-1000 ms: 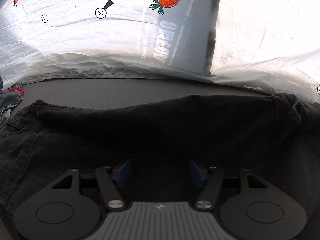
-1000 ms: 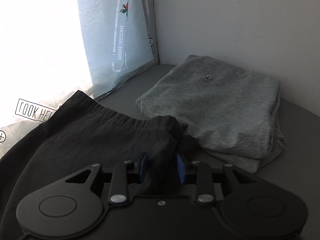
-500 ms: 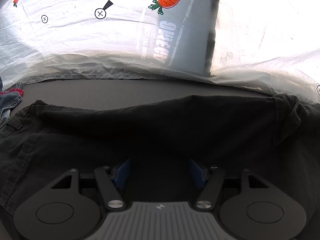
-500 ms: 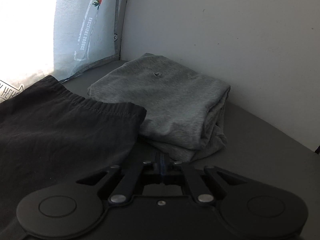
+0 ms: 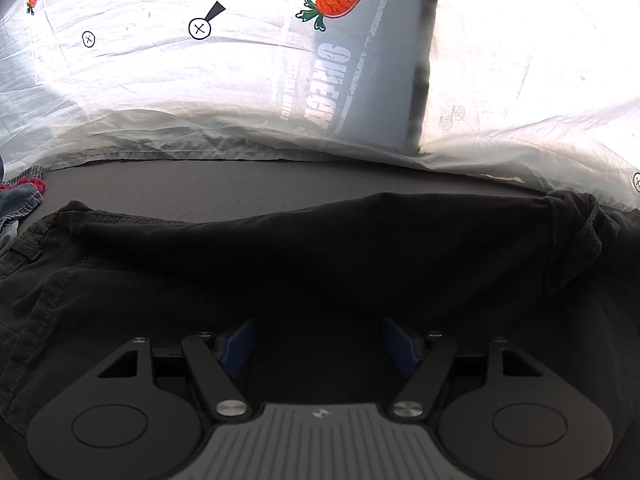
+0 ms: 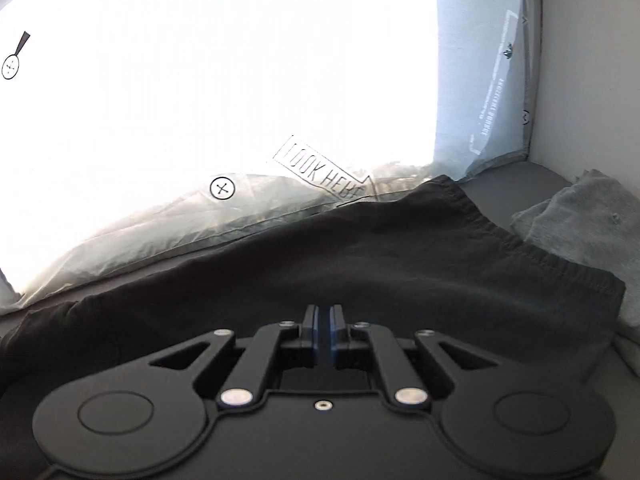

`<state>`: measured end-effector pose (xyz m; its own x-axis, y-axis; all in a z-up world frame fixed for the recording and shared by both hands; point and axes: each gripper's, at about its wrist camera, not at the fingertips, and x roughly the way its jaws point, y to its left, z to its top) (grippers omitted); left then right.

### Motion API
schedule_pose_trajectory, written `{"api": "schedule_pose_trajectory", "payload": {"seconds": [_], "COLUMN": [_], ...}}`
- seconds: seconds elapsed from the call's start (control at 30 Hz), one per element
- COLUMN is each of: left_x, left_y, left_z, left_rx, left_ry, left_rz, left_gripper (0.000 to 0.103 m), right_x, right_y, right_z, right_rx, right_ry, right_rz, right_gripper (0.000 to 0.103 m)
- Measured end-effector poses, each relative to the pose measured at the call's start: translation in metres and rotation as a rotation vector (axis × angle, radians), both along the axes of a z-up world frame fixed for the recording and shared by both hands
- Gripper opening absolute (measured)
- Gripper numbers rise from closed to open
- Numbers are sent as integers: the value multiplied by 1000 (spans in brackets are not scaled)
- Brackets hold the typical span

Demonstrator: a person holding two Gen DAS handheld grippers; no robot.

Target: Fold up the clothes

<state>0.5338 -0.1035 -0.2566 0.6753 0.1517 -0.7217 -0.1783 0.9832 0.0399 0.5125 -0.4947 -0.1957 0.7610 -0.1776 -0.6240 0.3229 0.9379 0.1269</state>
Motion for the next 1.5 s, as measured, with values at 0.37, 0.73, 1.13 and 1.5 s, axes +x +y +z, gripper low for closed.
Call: {"api": "schedule_pose_trajectory", "payload": {"seconds": [0.37,0.73,1.13,1.5], "left_x": [-1,9,-98,-122], "left_y": [1,-1,43,117], "left_z": [-1,9,28,22], "left_rx": [-2,1,-23,52], "left_ry": [-6,122,139,126], "left_rz": [-2,-16,11,-38], "left_gripper": [73,80,88,89], "right_x": [118,-29,-155,-128], "right_y": [39,11,86,183], "right_z": [-40,-21,-12,-38], "right_rx": [100,235,403,449], "right_ry": [64,122,118,107], "right_rz": [119,-41,204,282], "right_gripper": [0,38,72,72]}}
